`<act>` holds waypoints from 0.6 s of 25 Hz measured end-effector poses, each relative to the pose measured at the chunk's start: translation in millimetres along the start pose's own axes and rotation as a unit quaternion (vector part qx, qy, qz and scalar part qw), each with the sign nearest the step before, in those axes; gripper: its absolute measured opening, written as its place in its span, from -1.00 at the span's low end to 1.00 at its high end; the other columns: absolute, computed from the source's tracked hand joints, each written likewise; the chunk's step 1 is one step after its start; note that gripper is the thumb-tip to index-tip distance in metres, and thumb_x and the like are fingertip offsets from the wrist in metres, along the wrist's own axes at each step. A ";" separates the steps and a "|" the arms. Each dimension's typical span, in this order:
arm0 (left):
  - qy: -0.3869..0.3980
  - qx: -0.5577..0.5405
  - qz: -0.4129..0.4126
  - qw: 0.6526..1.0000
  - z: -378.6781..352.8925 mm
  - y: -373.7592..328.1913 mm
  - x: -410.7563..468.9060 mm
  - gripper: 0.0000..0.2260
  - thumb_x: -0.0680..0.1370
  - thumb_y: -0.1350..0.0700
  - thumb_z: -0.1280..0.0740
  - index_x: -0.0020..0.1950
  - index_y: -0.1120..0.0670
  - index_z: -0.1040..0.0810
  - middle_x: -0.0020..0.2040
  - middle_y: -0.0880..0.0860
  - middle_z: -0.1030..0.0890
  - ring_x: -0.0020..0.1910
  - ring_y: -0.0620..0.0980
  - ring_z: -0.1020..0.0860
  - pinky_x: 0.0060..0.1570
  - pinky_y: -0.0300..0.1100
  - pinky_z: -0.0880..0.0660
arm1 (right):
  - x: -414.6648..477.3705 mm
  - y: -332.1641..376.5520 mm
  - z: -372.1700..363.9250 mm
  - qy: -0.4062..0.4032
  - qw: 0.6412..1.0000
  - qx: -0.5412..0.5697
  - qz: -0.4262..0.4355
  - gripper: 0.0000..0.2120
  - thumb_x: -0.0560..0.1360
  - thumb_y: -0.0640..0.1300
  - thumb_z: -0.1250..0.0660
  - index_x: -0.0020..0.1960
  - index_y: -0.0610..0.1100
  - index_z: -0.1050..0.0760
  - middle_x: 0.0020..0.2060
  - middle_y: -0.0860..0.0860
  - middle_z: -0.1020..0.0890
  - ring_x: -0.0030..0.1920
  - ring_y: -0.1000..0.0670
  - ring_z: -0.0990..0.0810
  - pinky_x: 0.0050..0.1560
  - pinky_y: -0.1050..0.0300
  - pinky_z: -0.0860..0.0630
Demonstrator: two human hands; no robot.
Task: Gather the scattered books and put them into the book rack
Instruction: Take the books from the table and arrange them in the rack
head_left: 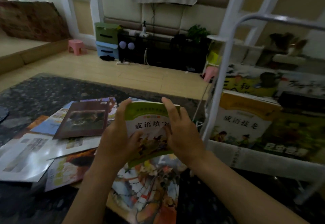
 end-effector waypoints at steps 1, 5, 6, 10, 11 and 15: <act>0.000 -0.018 -0.015 1.000 -1.8 -16.2 2.1 -0.17 0.45 0.22 -0.51 0.50 -0.16 -0.05 0.13 0.09 -0.52 -0.04 0.07 -0.60 -0.17 0.01 -0.62 | -1.5 -1.2 17.8 -0.008 1.000 -0.021 0.003 -0.20 0.59 -0.28 -0.29 0.56 0.20 0.12 0.24 -0.22 -0.39 -0.27 -0.20 -0.48 -0.38 -0.14 -0.53; 0.007 0.002 -0.082 0.997 -18.5 -91.7 22.8 -0.18 0.42 0.21 -0.53 0.46 -0.17 -0.09 0.08 0.15 -0.55 -0.08 0.14 -0.59 -0.20 0.10 -0.60 | -13.8 -20.6 96.9 -0.050 0.998 -0.039 -0.019 -0.21 0.55 -0.29 -0.33 0.53 0.16 0.05 0.20 -0.21 -0.40 -0.15 -0.24 -0.52 -0.27 -0.17 -0.58; 0.018 0.019 -0.089 0.996 -21.6 -110.7 29.1 -0.17 0.41 0.22 -0.53 0.45 -0.19 -0.08 0.04 0.13 -0.55 -0.11 0.15 -0.59 -0.20 0.10 -0.60 | -18.9 -27.2 115.6 -0.061 0.997 -0.030 -0.031 -0.26 0.56 -0.26 -0.33 0.52 0.15 0.03 0.20 -0.19 -0.40 -0.06 -0.25 -0.53 -0.19 -0.19 -0.59; 0.096 0.048 -0.093 0.990 -31.0 -168.7 49.6 -0.15 0.40 0.25 -0.50 0.42 -0.27 -0.05 -0.01 0.07 -0.54 -0.19 0.00 -0.59 -0.23 0.07 -0.61 | -34.4 -41.4 173.4 -0.093 0.994 0.003 -0.064 -0.35 0.55 -0.16 -0.32 0.54 0.05 -0.11 0.24 -0.14 -0.38 0.11 -0.19 -0.50 0.02 -0.16 -0.58; 0.105 0.045 -0.096 0.989 -35.1 -181.7 52.1 -0.15 0.41 0.26 -0.50 0.42 -0.26 -0.04 -0.01 0.05 -0.53 -0.19 -0.04 -0.58 -0.23 0.03 -0.62 | -36.1 -44.8 185.6 -0.104 0.992 0.002 -0.066 -0.36 0.55 -0.17 -0.32 0.55 0.05 -0.13 0.24 -0.13 -0.39 0.12 -0.18 -0.50 0.03 -0.15 -0.58; 0.123 0.047 -0.118 0.984 -75.1 -219.1 62.5 -0.19 0.44 0.25 -0.45 0.44 -0.20 -0.01 0.04 0.05 -0.52 -0.16 -0.02 -0.57 -0.21 -0.03 -0.62 | -42.6 -80.2 216.8 -0.145 0.985 -0.065 -0.072 -0.40 0.56 -0.19 -0.29 0.52 0.05 -0.13 0.18 -0.15 -0.40 0.03 -0.23 -0.53 -0.09 -0.16 -0.61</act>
Point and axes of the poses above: each hand's wrist, its own x-axis towards the middle knuckle, its own z-axis out of the back of the hand, y = z × x, the point moved 3 cm from there along x, towards the middle knuckle
